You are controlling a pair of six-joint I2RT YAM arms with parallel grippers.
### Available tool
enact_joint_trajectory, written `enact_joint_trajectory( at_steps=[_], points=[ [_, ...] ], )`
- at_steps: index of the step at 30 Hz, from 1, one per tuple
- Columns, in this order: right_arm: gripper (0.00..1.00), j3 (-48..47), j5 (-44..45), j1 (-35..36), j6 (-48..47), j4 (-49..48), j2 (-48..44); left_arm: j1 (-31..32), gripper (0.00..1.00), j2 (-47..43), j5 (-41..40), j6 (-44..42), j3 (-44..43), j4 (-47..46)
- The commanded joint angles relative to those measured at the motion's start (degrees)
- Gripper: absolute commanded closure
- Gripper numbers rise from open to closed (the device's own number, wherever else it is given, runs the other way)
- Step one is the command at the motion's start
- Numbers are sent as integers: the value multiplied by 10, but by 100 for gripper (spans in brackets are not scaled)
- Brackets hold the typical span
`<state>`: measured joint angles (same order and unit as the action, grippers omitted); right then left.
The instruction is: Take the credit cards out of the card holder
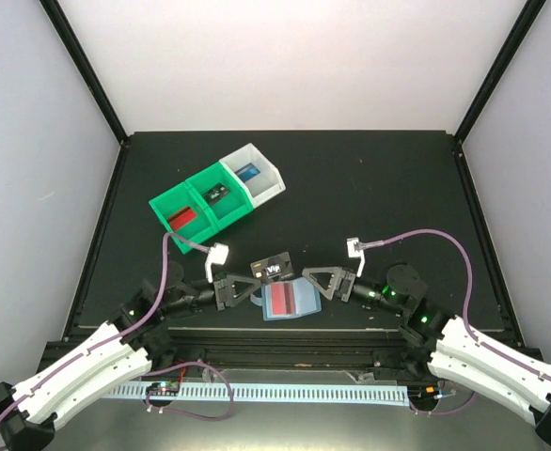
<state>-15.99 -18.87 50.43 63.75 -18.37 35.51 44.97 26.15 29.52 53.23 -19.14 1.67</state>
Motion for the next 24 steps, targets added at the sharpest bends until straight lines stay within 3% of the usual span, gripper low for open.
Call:
enact_joint_trajectory(
  at_steps=[1,9,17,24],
  points=[
    [0,-23,47,1,-72,121,-25,-7,99,26,-86,-65,-83,116],
    [0,-24,48,2,-97,159,-38,-47,98,95,-113,-114,-155,161],
    [0,-45,42,2,-126,200,-36,-164,98,158,-124,-128,-193,184],
    [0,-73,68,2,-140,273,-38,-238,98,244,-124,-114,-207,141]
  ],
)
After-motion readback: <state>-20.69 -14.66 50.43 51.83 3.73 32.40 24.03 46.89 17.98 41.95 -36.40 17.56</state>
